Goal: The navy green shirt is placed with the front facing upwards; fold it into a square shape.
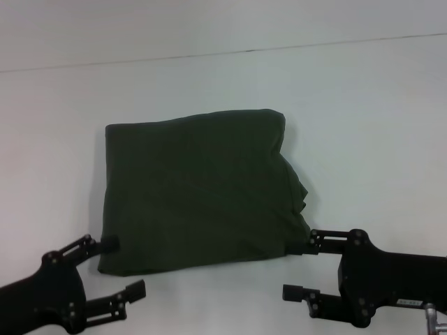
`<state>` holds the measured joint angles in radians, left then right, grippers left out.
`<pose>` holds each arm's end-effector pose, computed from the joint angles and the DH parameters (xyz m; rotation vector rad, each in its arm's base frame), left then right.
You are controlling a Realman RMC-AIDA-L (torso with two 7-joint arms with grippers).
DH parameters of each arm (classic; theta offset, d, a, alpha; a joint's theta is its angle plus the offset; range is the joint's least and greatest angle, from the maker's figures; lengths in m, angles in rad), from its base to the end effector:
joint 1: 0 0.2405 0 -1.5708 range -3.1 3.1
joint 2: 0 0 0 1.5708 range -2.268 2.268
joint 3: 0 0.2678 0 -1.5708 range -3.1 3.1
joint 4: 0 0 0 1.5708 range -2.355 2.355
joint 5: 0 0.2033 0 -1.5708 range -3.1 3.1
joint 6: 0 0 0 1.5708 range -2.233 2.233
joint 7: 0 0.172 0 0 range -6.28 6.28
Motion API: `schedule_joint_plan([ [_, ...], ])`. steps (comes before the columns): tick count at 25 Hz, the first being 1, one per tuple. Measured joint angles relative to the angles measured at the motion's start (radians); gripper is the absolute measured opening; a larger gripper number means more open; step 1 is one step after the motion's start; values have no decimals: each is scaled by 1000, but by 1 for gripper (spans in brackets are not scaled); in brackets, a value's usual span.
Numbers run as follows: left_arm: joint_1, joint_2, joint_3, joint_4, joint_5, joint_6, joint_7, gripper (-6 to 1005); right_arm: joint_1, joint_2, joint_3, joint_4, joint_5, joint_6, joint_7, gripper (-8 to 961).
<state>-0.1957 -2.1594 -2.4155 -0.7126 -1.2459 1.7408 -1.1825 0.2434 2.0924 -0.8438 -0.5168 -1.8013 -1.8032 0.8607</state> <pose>-0.2937 0.2301 -0.0444 -2.6596 -0.6563 -0.8984 0.2827 0.2185 -0.0514 -2.7398 0.2849 1.0054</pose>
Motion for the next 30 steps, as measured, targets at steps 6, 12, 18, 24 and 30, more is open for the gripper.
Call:
schedule_joint_plan([
  [6,10,-2,0,6,29,-10,16,934,7,0,-35,32,-3,23,-3,613],
  [12,16,-2,-1,13,30,-12,62,934,6,0,-36,40,-10,28,-5,606],
  [18,21,-1,-1,31,31,-15,94,934,7,0,-35,42,-16,31,-5,607],
  [24,22,0,-2,31,31,-13,95,935,12,0,-36,42,-16,41,1,607],
  [30,24,2,-7,32,31,-16,94,935,18,0,-35,43,-16,50,5,606],
])
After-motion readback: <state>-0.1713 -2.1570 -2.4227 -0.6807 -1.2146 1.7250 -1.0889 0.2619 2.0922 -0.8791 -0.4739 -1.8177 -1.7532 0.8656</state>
